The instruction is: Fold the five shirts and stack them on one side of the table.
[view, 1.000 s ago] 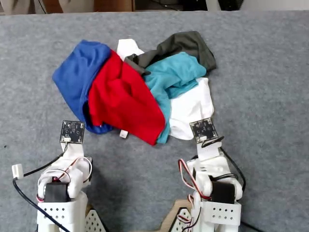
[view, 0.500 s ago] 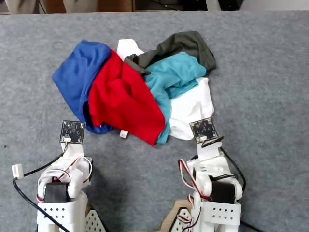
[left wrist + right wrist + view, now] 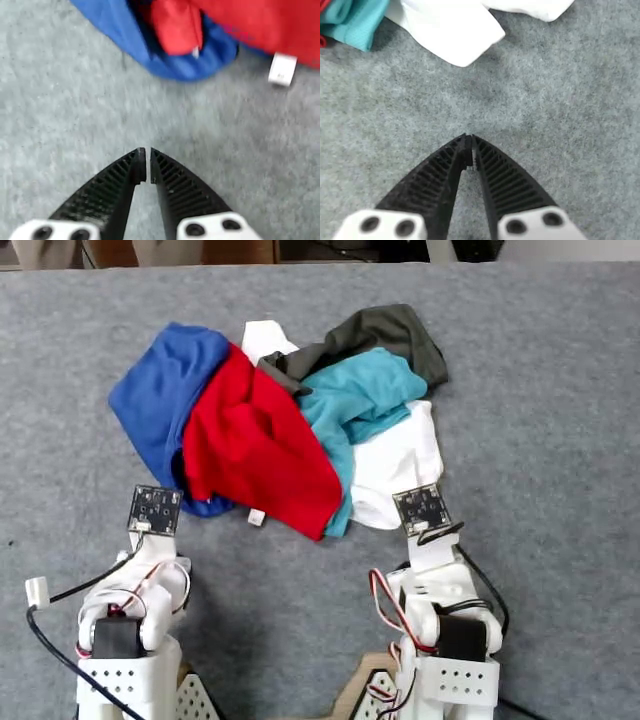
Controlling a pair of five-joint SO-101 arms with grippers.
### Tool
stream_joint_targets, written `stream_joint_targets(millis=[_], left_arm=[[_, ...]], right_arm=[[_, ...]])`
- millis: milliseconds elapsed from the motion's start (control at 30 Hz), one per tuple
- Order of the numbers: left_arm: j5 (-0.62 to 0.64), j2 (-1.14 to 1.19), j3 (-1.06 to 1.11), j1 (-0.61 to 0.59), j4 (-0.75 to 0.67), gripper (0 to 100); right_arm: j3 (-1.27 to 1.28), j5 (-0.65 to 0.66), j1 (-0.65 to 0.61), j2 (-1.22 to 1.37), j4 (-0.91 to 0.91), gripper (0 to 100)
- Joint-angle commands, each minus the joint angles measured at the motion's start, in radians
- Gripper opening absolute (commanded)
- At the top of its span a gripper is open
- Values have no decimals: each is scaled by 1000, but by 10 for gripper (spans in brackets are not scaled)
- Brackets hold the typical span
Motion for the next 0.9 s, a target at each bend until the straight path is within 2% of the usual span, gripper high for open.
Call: stream_joint_targets(millis=[0,233,333,467,700,867], left_arm=[[71,-4,-118,-37,-32,42],[80,10,-399,-166,-28,43],[80,93,-520,-203,-23,58],[86,338,-738,-199,28,98],[114,829,-1177,-196,161,103],[114,1046,-1356,-146,265,104]], right_arm=[[1,11,-4,-93,5,6],[1,11,-4,-93,5,6],[1,11,-4,-93,5,6],[1,11,-4,-93,5,6],[1,11,-4,-93,5,6],[1,11,-4,-93,5,6]])
